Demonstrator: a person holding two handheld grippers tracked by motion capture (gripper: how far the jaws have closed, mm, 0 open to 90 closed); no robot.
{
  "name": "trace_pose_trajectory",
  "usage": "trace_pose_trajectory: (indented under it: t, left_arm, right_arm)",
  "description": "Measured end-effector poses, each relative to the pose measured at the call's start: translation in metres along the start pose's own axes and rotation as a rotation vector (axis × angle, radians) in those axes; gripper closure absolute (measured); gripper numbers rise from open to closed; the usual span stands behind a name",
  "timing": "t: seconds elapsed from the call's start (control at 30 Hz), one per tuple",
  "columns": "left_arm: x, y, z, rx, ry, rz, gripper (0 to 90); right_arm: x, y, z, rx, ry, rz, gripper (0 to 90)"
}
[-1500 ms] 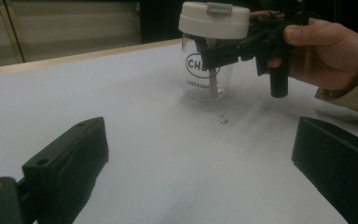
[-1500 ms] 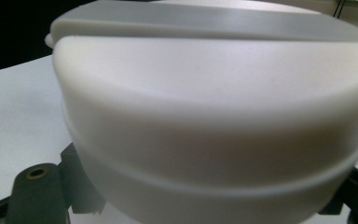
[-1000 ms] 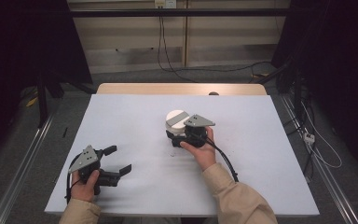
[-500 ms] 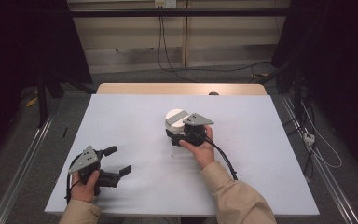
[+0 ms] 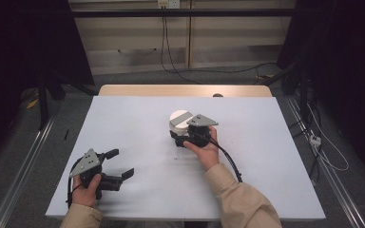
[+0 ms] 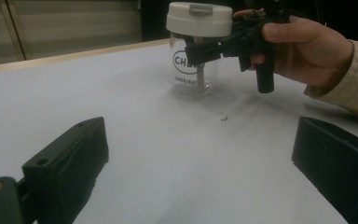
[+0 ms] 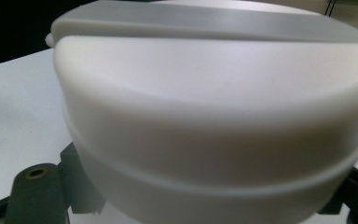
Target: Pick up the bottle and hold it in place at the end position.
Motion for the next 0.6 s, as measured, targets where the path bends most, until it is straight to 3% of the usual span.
trace_pose_trajectory:
  t: [0.6]
  left_arm:
    - [0.0001,-0.0003,-0.0005,0.000,0.000,-0.002,3.5]
  right_arm:
    - [-0.0037,0.0056,-0.0009,-0.008,-0.009,0.005,18.5]
Point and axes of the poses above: each handheld gripper's, and its own axes: y roughly forward along the jaws, x roughly out of its top, z roughly to its left, the point moved 3 cm from there along y, roughly forward along the jaws, and after that the axes turned 1 degree about y, right-handed, at the moved point
